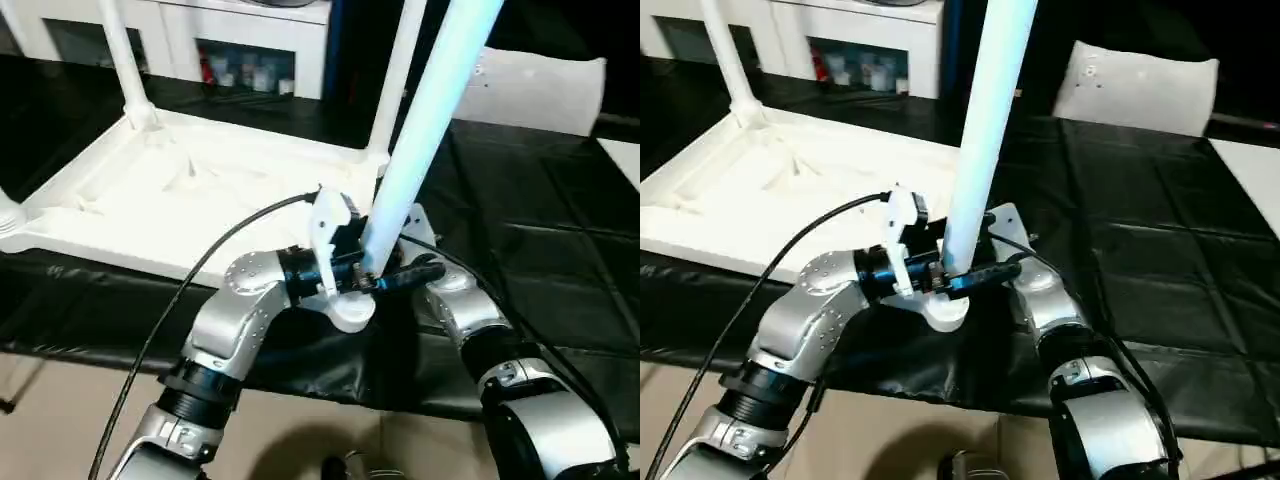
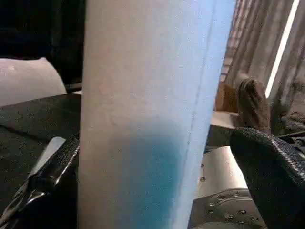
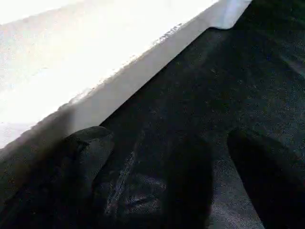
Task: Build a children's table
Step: Rotate table base
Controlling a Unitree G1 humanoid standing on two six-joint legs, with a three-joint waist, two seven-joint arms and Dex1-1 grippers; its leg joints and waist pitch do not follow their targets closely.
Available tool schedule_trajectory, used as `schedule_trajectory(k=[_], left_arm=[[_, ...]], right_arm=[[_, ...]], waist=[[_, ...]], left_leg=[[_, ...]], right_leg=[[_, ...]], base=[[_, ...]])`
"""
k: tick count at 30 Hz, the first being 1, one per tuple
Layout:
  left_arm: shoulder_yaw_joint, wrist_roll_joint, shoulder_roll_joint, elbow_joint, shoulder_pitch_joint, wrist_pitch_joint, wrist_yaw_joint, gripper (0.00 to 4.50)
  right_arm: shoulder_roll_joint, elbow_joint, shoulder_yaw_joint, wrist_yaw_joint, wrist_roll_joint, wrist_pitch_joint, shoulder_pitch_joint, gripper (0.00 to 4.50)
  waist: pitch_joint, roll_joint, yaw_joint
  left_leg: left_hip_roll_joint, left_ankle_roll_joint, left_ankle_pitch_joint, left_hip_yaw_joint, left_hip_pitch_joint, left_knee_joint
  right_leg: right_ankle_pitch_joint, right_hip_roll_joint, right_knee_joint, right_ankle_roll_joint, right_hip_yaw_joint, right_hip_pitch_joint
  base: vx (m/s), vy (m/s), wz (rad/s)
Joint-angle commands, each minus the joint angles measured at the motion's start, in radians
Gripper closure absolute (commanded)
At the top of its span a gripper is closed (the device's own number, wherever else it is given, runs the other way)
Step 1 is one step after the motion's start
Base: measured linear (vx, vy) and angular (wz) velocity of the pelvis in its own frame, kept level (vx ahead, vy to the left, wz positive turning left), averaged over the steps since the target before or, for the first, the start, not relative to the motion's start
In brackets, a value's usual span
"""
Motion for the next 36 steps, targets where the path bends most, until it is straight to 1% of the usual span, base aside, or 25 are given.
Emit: schedule_trajectory(k=[1,2,4,5,7,9,10,11,12,14,15,16,17,18,19,20,21,22,25,26,27,30,32,35,36], left_arm=[[-0.012,0.02,-0.009,0.017,-0.021,-0.011,0.017,0.03],[0.001,0.023,0.02,0.02,-0.017,-0.007,0.008,0.03],[0.012,0.018,0.054,0.014,-0.007,0.006,-0.014,0.03],[0.028,0.004,0.121,0.007,0.012,0.018,-0.076,0.03],[0.035,-0.003,0.145,0.007,0.018,0.02,-0.101,0.18],[0.042,0.005,0.193,0.018,0.028,0.009,-0.136,0.29],[0.046,0.012,0.223,0.028,0.034,-0.001,-0.156,0.39],[0.041,0.046,0.278,0.06,0.034,-0.031,-0.179,0.47],[0.034,0.075,0.311,0.084,0.032,-0.055,-0.188,0.56],[0.034,0.075,0.311,0.084,0.032,-0.055,-0.188,0.64],[0.023,0.11,0.337,0.116,0.025,-0.09,-0.19,0.84],[0.002,0.157,0.371,0.173,0.003,-0.136,-0.193,0.93],[-0.012,0.185,0.392,0.208,-0.011,-0.165,-0.196,0.93],[-0.033,0.218,0.415,0.257,-0.033,-0.205,-0.207,1.0],[-0.033,0.218,0.415,0.257,-0.033,-0.205,-0.207,1.05],[-0.054,0.248,0.431,0.307,-0.062,-0.242,-0.219,1.05],[-0.054,0.248,0.431,0.307,-0.062,-0.242,-0.219,1.05],[-0.061,0.259,0.434,0.323,-0.072,-0.258,-0.224,1.31],[-0.092,0.315,0.431,0.42,-0.141,-0.338,-0.226,1.38],[-0.105,0.339,0.425,0.456,-0.164,-0.365,-0.216,1.44],[-0.116,0.355,0.408,0.5,-0.188,-0.396,-0.212,1.58],[-0.125,0.367,0.361,0.577,-0.229,-0.446,-0.198,1.82],[-0.138,0.386,0.352,0.605,-0.242,-0.464,-0.189,2.04],[-0.143,0.398,0.333,0.656,-0.264,-0.487,-0.184,2.24],[-0.16,0.419,0.32,0.711,-0.286,-0.505,-0.194,2.32]], right_arm=[[0.001,-0.027,0.009,0.033,0.022,-0.04,0.004,0.0],[-0.028,-0.075,-0.012,0.059,0.041,-0.05,0.034,0.0],[-0.058,-0.139,-0.024,0.099,0.06,-0.049,0.071,0.0],[-0.097,-0.252,-0.055,0.14,0.097,-0.04,0.133,0.0],[-0.106,-0.292,-0.067,0.157,0.112,-0.035,0.155,0.0],[-0.128,-0.374,-0.073,0.19,0.128,-0.033,0.203,0.0],[-0.141,-0.43,-0.074,0.216,0.141,-0.027,0.234,0.0],[-0.158,-0.513,-0.073,0.242,0.158,-0.021,0.279,0.0],[-0.166,-0.561,-0.072,0.253,0.167,-0.02,0.304,0.0],[-0.166,-0.561,-0.072,0.253,0.167,-0.02,0.304,0.0],[-0.171,-0.596,-0.07,0.261,0.173,-0.012,0.322,0.0],[-0.182,-0.657,-0.065,0.279,0.185,0.019,0.356,0.0],[-0.189,-0.699,-0.062,0.291,0.194,0.045,0.379,0.0],[-0.205,-0.755,-0.054,0.324,0.216,0.08,0.413,0.0],[-0.205,-0.755,-0.054,0.324,0.216,0.08,0.413,0.0],[-0.223,-0.814,-0.049,0.366,0.25,0.105,0.452,0.0],[-0.223,-0.814,-0.049,0.366,0.25,0.105,0.452,0.0],[-0.231,-0.835,-0.048,0.381,0.263,0.113,0.466,0.0],[-0.282,-0.935,-0.042,0.466,0.317,0.15,0.545,0.0],[-0.297,-0.964,-0.04,0.491,0.327,0.161,0.567,0.0],[-0.315,-1.008,-0.038,0.516,0.34,0.179,0.598,0.0],[-0.332,-1.06,-0.036,0.53,0.359,0.214,0.626,0.0],[-0.343,-1.073,-0.031,0.538,0.357,0.218,0.635,0.0],[-0.352,-1.098,-0.032,0.542,0.367,0.238,0.647,0.0],[-0.363,-1.118,-0.036,0.546,0.38,0.251,0.66,0.0]], waist=[[-0.076,0.019,0.016],[-0.077,0.033,0.02],[-0.078,0.022,0.025],[-0.079,0.027,0.028],[-0.077,0.026,0.036],[-0.074,0.032,0.042],[-0.071,0.033,0.044],[-0.068,0.035,0.049],[-0.068,0.034,0.052],[-0.069,0.037,0.05],[-0.069,0.037,0.054],[-0.067,0.023,0.053],[-0.066,0.031,0.063],[-0.07,0.027,0.06],[-0.068,0.029,0.065],[-0.069,0.027,0.062],[-0.07,0.03,0.069],[-0.071,0.028,0.067],[-0.071,0.024,0.076],[-0.069,0.022,0.079],[-0.07,0.025,0.084],[-0.073,0.017,0.092],[-0.072,0.018,0.091],[-0.071,0.016,0.092],[-0.07,0.015,0.094]], left_leg=[[0.038,0.106,-0.011,0.0,-0.019,-0.073],[0.037,0.105,-0.009,0.0,-0.018,-0.071],[0.035,0.12,0.006,0.001,-0.021,-0.071],[0.034,0.131,0.019,-0.001,-0.022,-0.071],[0.035,0.143,0.027,0.0,-0.019,-0.072],[0.034,0.122,-0.009,0.005,-0.012,-0.073],[0.031,0.117,-0.021,0.006,-0.014,-0.074],[0.036,0.105,-0.045,0.006,-0.009,-0.076],[0.036,0.097,-0.058,0.003,-0.012,-0.08],[0.037,0.078,-0.067,0.001,-0.009,-0.083],[0.034,0.068,-0.068,0.0,-0.01,-0.082],[0.032,0.071,-0.071,0.002,-0.011,-0.083],[0.032,0.073,-0.07,0.001,-0.008,-0.085],[0.034,0.066,-0.058,-0.001,-0.012,-0.086],[0.032,0.071,-0.057,0.0,-0.01,-0.085],[0.035,0.064,-0.049,-0.002,-0.014,-0.086],[0.036,0.067,-0.048,0.0,-0.008,-0.084],[0.037,0.065,-0.043,-0.002,-0.014,-0.086],[0.037,0.072,-0.037,-0.001,-0.014,-0.083],[0.032,0.079,-0.041,0.0,-0.018,-0.083],[0.032,0.079,-0.043,0.001,-0.014,-0.081],[0.032,0.076,-0.015,-0.003,-0.024,-0.082],[0.032,0.075,-0.031,-0.002,-0.019,-0.081],[0.032,0.071,-0.044,-0.004,-0.023,-0.082],[0.027,0.074,-0.057,0.0,-0.018,-0.08]], right_leg=[[-0.103,-0.088,-0.057,-0.293,0.051,0.089],[-0.094,-0.087,-0.054,-0.294,0.05,0.087],[-0.057,-0.083,-0.053,-0.288,0.051,0.094],[-0.044,-0.085,-0.049,-0.284,0.051,0.096],[-0.047,-0.083,-0.051,-0.27,0.052,0.094],[-0.133,-0.08,-0.061,-0.26,0.05,0.083],[-0.158,-0.076,-0.067,-0.249,0.049,0.084],[-0.193,-0.077,-0.071,-0.235,0.05,0.08],[-0.22,-0.076,-0.071,-0.208,0.05,0.082],[-0.248,-0.078,-0.072,-0.195,0.049,0.078],[-0.259,-0.076,-0.076,-0.191,0.049,0.078],[-0.269,-0.072,-0.081,-0.18,0.051,0.079],[-0.276,-0.073,-0.079,-0.158,0.053,0.077],[-0.263,-0.077,-0.073,-0.156,0.052,0.08],[-0.269,-0.075,-0.08,-0.147,0.052,0.078],[-0.254,-0.08,-0.072,-0.156,0.054,0.08],[-0.246,-0.081,-0.074,-0.154,0.055,0.076],[-0.235,-0.083,-0.07,-0.162,0.055,0.081],[-0.23,-0.086,-0.072,-0.159,0.055,0.082],[-0.25,-0.081,-0.081,-0.146,0.053,0.082],[-0.257,-0.082,-0.081,-0.137,0.054,0.082],[-0.267,-0.088,-0.079,-0.12,0.053,0.088],[-0.292,-0.085,-0.083,-0.116,0.052,0.083],[-0.332,-0.089,-0.087,-0.104,0.051,0.086],[-0.374,-0.084,-0.098,-0.083,0.051,0.079]], base=[[0.0,0.0,0.0],[0.0,0.0,0.0],[0.0,0.0,0.0],[0.0,0.0,0.0],[0.0,0.0,0.0],[0.0,0.0,0.0],[0.0,0.0,0.0],[0.0,0.0,0.0],[0.0,0.0,0.0],[0.0,0.0,0.0],[0.0,0.0,0.0],[0.0,0.0,0.0],[0.0,0.0,0.0],[0.0,0.0,0.0],[0.0,0.0,0.0],[0.0,0.0,0.0],[0.0,0.0,0.0],[0.0,0.0,0.0],[0.0,0.0,0.0],[0.0,0.0,0.0],[0.0,0.0,0.0],[0.0,0.0,0.0],[0.0,0.0,0.0],[0.0,0.0,0.0],[0.0,0.0,0.0]])
